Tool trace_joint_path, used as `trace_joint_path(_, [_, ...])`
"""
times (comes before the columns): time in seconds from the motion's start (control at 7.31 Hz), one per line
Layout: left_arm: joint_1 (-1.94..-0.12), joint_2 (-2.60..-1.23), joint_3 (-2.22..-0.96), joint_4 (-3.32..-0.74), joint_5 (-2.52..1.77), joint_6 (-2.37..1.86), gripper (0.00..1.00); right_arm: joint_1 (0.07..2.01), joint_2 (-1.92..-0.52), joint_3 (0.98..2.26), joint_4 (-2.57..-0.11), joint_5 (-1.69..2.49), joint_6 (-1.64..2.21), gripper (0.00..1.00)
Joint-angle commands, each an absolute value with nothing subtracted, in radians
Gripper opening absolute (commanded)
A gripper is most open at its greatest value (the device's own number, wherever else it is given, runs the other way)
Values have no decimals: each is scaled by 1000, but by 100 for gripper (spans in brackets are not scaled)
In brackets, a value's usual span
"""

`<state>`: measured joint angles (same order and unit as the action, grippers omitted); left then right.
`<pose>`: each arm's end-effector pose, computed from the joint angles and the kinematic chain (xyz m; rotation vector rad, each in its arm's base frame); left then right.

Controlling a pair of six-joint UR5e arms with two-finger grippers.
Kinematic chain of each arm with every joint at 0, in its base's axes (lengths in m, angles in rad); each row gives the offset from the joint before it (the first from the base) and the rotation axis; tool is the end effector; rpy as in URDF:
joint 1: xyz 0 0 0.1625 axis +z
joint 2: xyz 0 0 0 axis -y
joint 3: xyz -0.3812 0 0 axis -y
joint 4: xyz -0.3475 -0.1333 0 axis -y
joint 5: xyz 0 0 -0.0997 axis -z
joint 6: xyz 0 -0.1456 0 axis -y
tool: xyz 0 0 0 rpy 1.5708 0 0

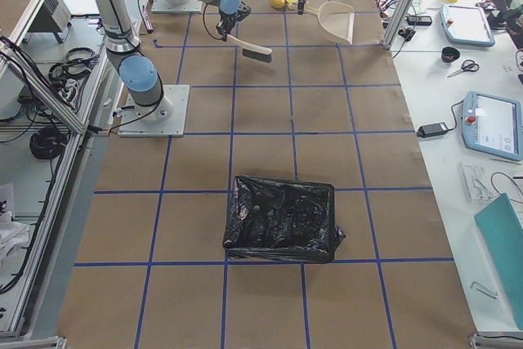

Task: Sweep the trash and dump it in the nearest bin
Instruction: 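Grasp the dustpan handle with left gripper while right gripper grasps brush handle, then carry the dustpan with the left gripper beside the trash pieces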

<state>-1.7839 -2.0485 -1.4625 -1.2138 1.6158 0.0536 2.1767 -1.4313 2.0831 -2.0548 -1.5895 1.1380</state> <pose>-0.2502 -0.5569 0.2289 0.4120 3.0682 0.0136 0.3370 -0.2571 0.1690 -0.7859 -2.8930 -0.1407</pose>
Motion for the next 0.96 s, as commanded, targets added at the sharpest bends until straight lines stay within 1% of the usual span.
trace_joint_path(0.0, [-1659, -1988, -1474, -1256, 1698, 290, 0, 2177, -1431, 2082, -2059, -1589, 1135, 0])
trace_joint_path(0.14, [-1608, -1959, -1476, -1284, 1697, 383, 0, 2177, -1427, 2080, -2063, -1588, 1132, 0])
trace_joint_path(0.41, [-1565, -1924, -1485, -1307, 1701, 557, 0, 2177, -1433, 2080, -2065, -1589, 1143, 0])
trace_joint_path(0.82, [-1426, -1870, -1586, -1287, 1695, 968, 0, 2178, -1434, 2082, -2066, -1594, 1134, 0])
